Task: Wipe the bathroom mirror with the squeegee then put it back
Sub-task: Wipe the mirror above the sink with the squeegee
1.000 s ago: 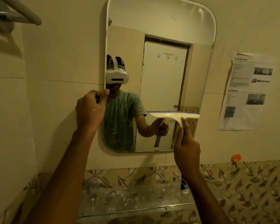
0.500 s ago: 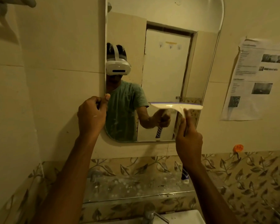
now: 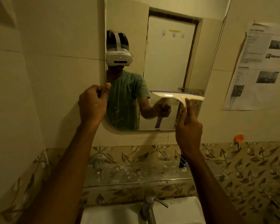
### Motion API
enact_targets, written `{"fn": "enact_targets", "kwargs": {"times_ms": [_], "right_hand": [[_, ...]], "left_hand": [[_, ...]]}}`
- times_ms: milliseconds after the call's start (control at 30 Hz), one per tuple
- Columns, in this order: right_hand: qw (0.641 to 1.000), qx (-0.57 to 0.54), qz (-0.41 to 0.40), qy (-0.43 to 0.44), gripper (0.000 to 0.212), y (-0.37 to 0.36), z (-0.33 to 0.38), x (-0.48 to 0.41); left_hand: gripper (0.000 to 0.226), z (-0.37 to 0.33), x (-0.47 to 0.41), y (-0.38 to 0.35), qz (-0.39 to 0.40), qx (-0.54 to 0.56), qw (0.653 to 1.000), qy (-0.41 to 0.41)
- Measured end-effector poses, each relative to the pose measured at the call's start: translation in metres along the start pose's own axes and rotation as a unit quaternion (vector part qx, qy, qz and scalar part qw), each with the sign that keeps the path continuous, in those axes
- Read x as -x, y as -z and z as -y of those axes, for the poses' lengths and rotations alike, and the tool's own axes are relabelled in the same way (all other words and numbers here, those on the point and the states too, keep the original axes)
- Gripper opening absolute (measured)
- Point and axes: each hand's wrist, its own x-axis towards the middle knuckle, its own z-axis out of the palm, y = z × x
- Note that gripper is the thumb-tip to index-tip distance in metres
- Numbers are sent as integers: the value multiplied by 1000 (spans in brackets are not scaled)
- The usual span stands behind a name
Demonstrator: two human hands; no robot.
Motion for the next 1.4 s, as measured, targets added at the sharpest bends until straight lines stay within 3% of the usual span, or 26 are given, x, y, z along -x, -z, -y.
{"fn": "enact_targets", "kwargs": {"times_ms": [267,567,700,1167,1400], "right_hand": [[1000,9,27,-14,46,-2,-27,61],[999,-30,-17,-30,42,-9,-6,16],[1000,14,5,-1,45,-9,-20,46],[994,28,84,-58,45,-4,-54,113],[997,13,62,-53,47,1,-53,116]], "left_hand": [[46,2,3,-1,4,8,1000,23],[50,23,33,-1,27,36,997,57],[51,26,32,-3,27,33,998,50],[56,23,37,-4,10,30,998,52],[62,24,35,-1,17,48,996,73]]}}
